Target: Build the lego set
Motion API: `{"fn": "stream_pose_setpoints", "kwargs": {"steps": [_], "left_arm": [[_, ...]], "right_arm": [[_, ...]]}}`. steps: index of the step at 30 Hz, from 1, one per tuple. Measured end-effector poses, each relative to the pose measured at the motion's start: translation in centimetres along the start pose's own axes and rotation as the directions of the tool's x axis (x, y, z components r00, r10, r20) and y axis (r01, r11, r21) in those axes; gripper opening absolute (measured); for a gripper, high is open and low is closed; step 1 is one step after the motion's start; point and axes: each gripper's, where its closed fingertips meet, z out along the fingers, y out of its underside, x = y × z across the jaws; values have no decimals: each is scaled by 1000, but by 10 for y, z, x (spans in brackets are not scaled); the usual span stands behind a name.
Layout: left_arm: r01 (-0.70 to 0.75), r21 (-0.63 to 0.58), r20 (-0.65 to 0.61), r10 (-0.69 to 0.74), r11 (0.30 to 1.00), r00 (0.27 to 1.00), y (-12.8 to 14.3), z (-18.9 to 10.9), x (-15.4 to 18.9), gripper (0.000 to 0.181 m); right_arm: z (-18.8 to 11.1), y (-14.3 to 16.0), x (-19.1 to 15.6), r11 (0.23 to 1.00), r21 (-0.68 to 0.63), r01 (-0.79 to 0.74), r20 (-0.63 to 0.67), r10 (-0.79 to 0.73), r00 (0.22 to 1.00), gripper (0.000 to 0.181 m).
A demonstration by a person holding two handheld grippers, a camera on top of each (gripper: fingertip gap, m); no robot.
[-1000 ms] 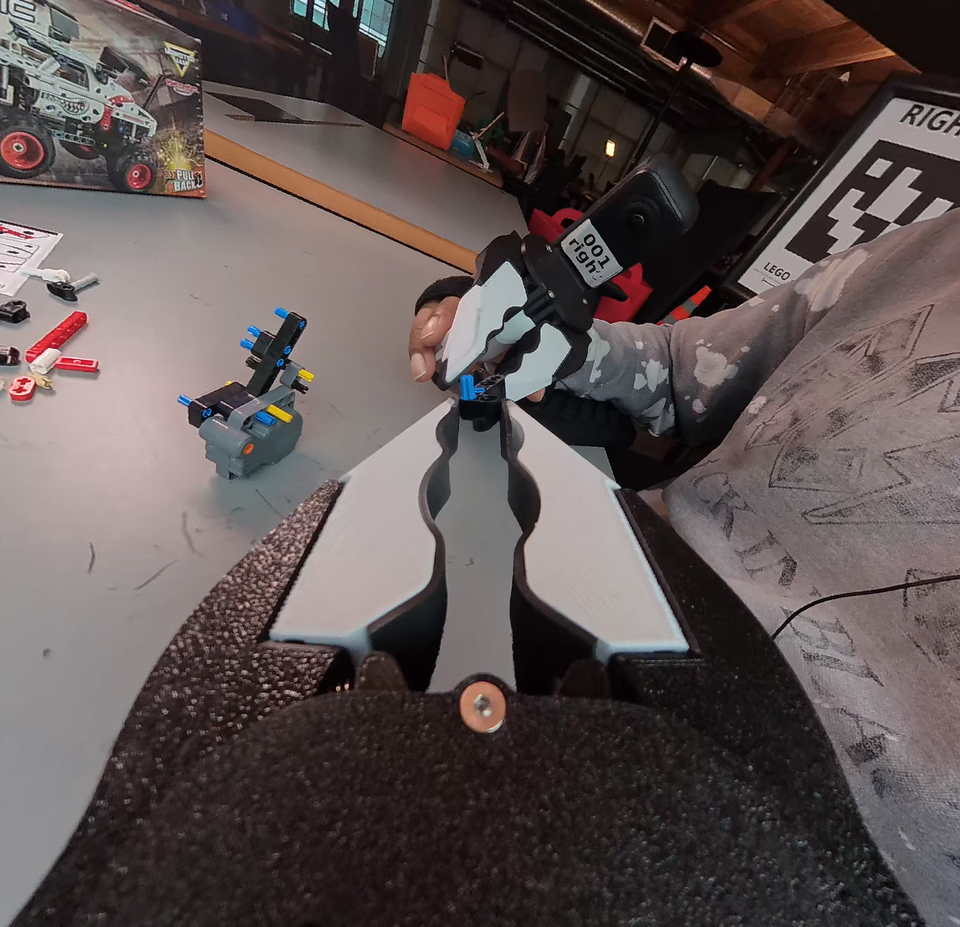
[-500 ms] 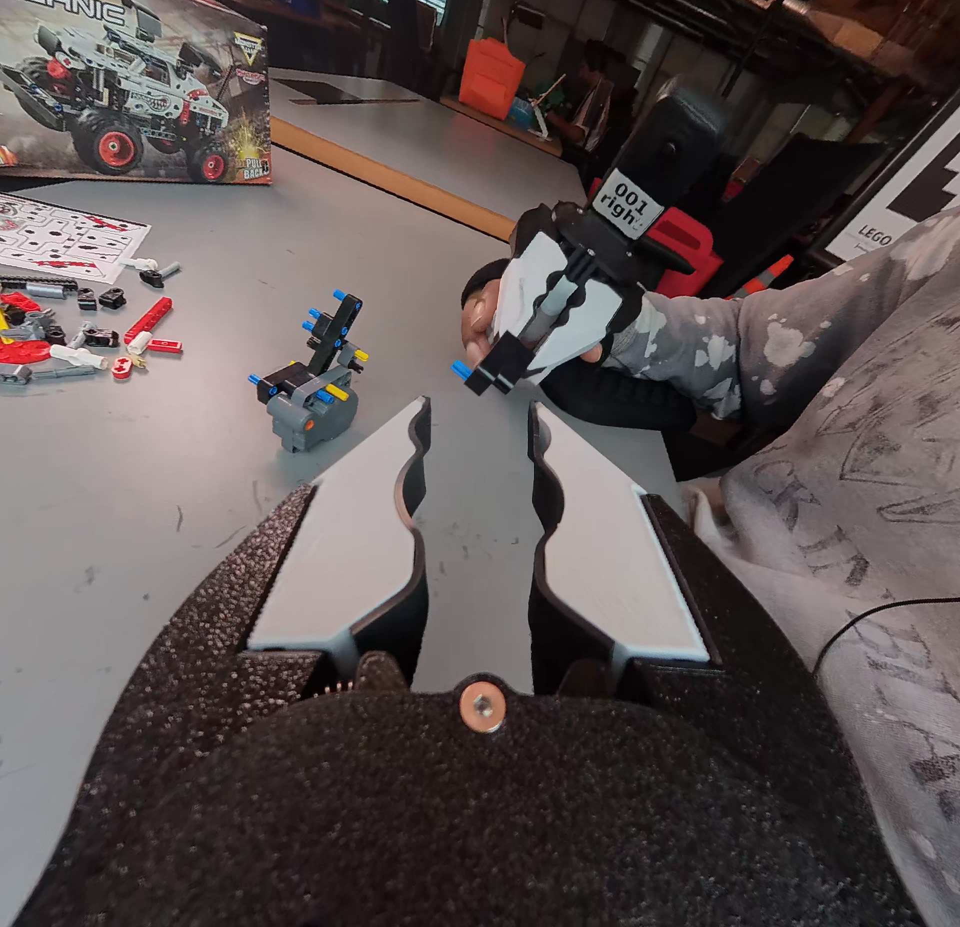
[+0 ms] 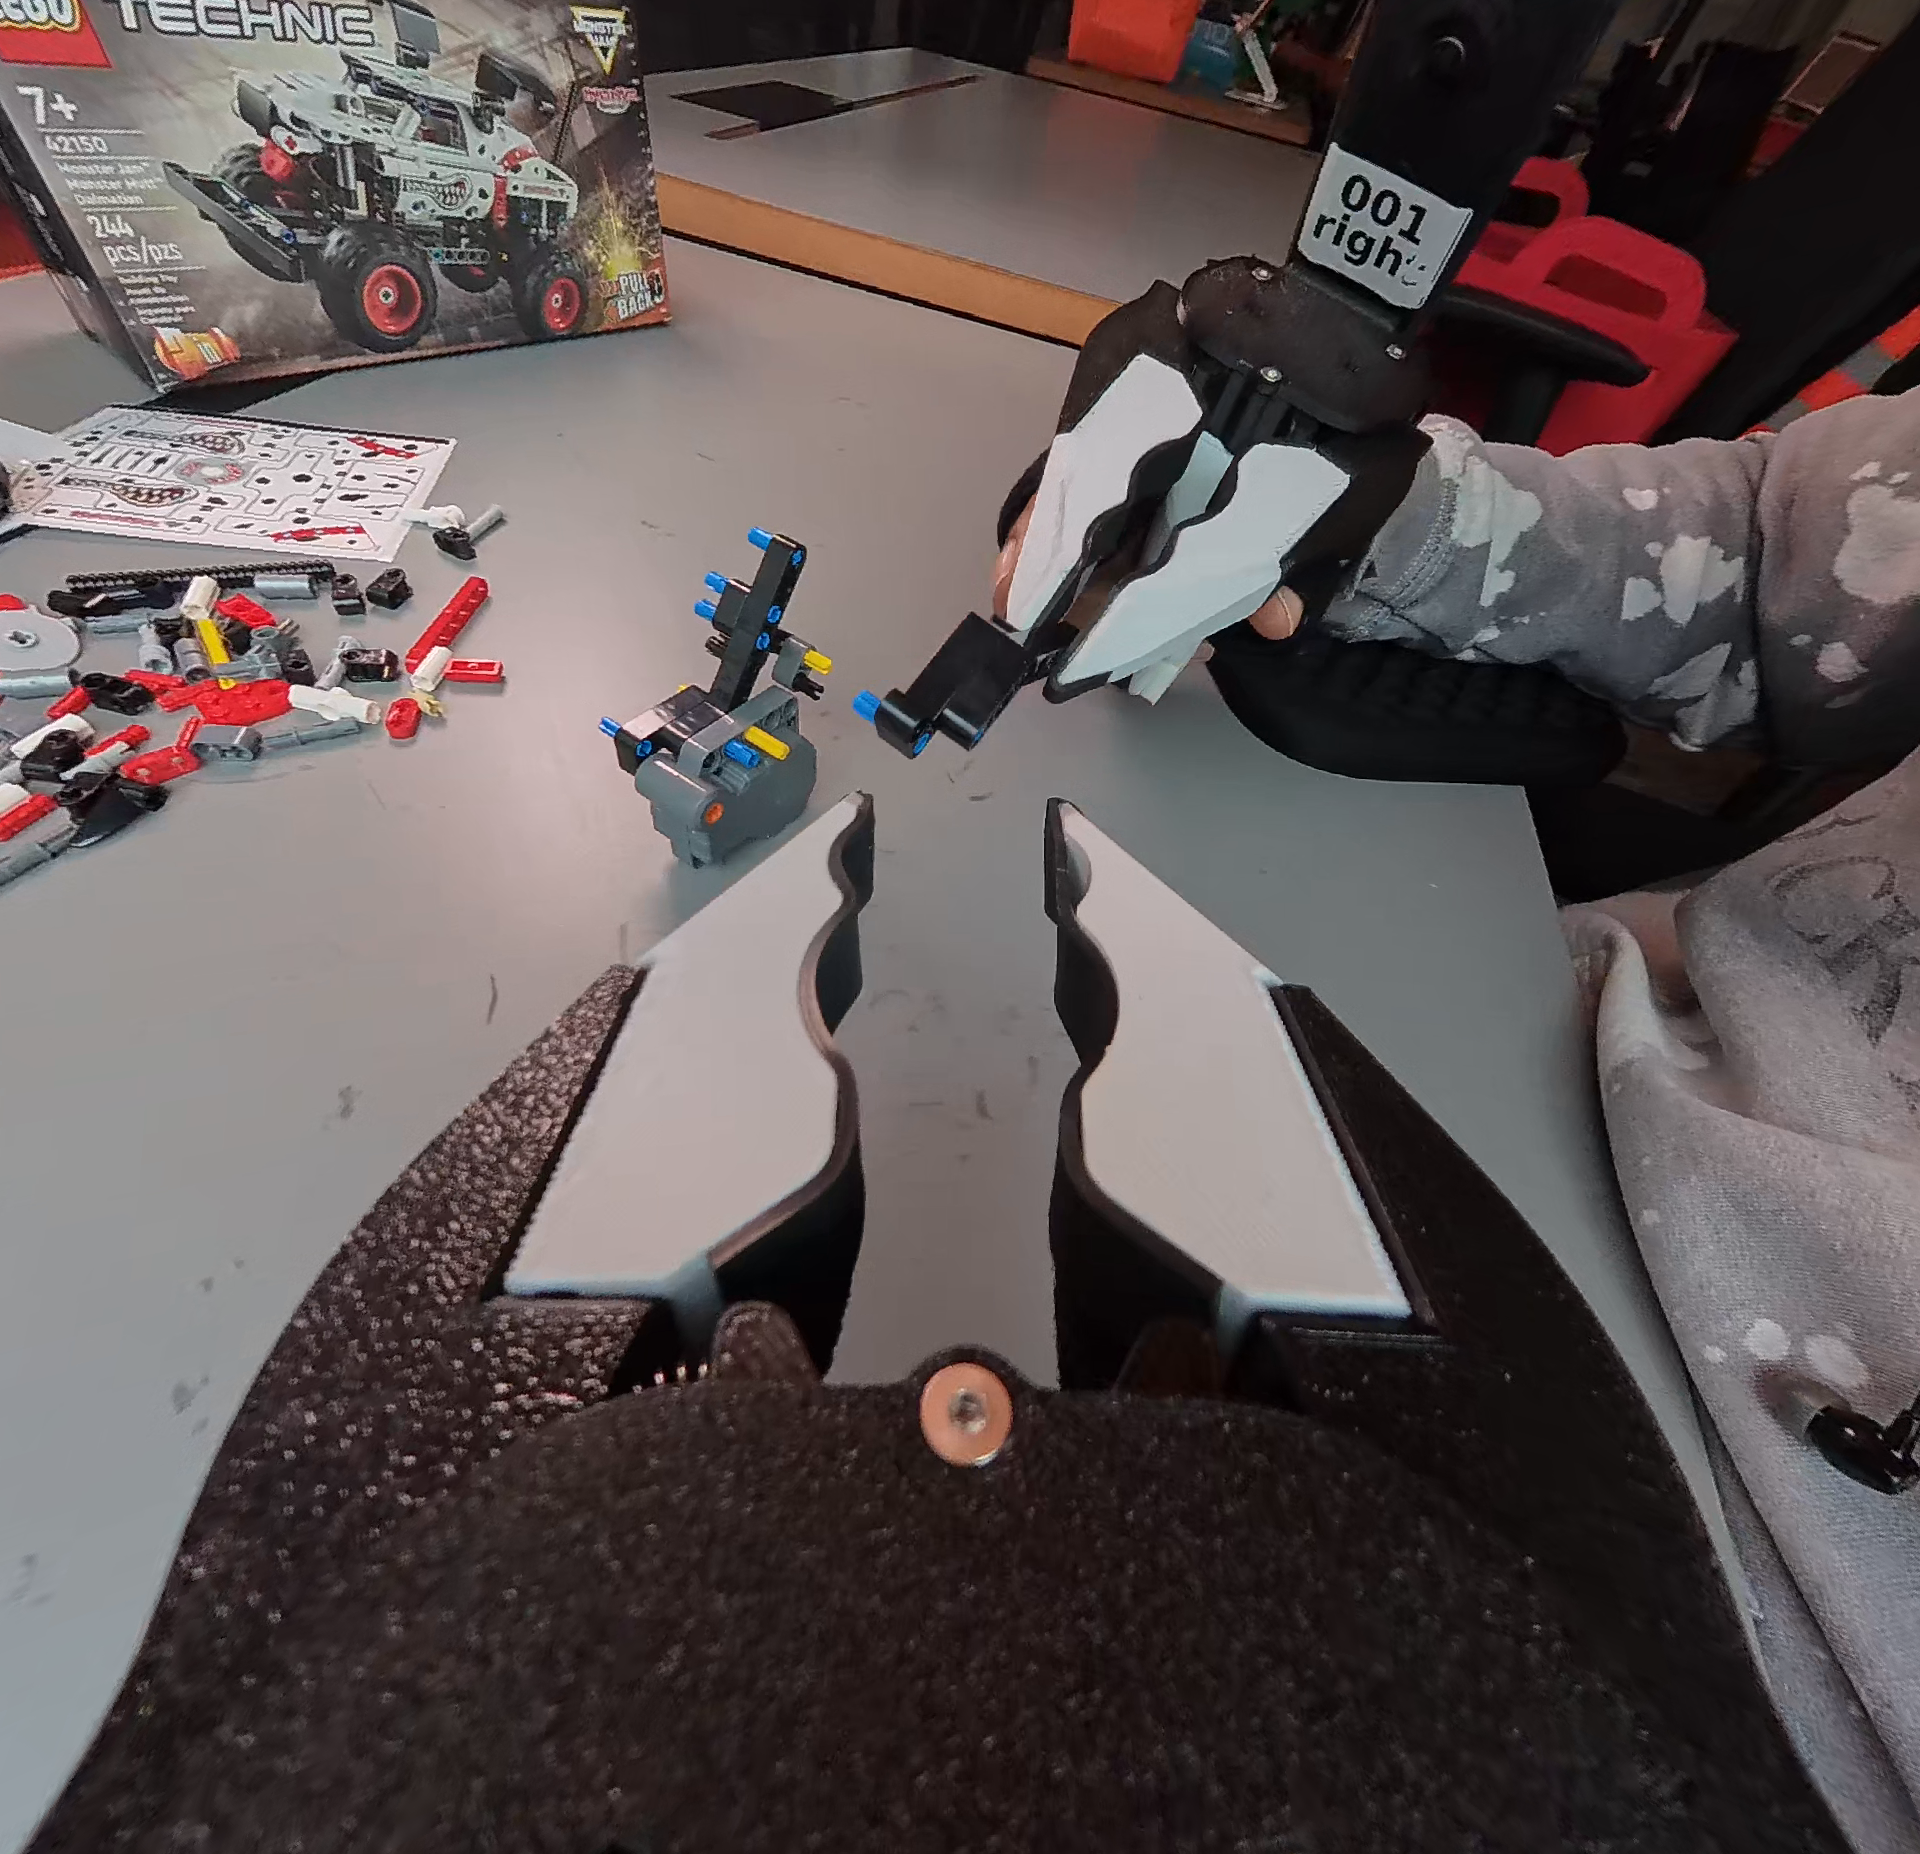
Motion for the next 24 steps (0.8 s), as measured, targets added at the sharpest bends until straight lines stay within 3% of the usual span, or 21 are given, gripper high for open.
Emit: {"fn": "stream_pose_setpoints", "kwargs": {"steps": [14,24], "left_arm": [[90,46,55,-93,995,994,-12,10,-26,38],[-62,-20,100,63,998,993,-10,23,-38,38]], "right_arm": [[2,14,22,989,-58,-138,-88,132,987,8],[0,4,24,966,15,-257,-61,257,964,8]]}}
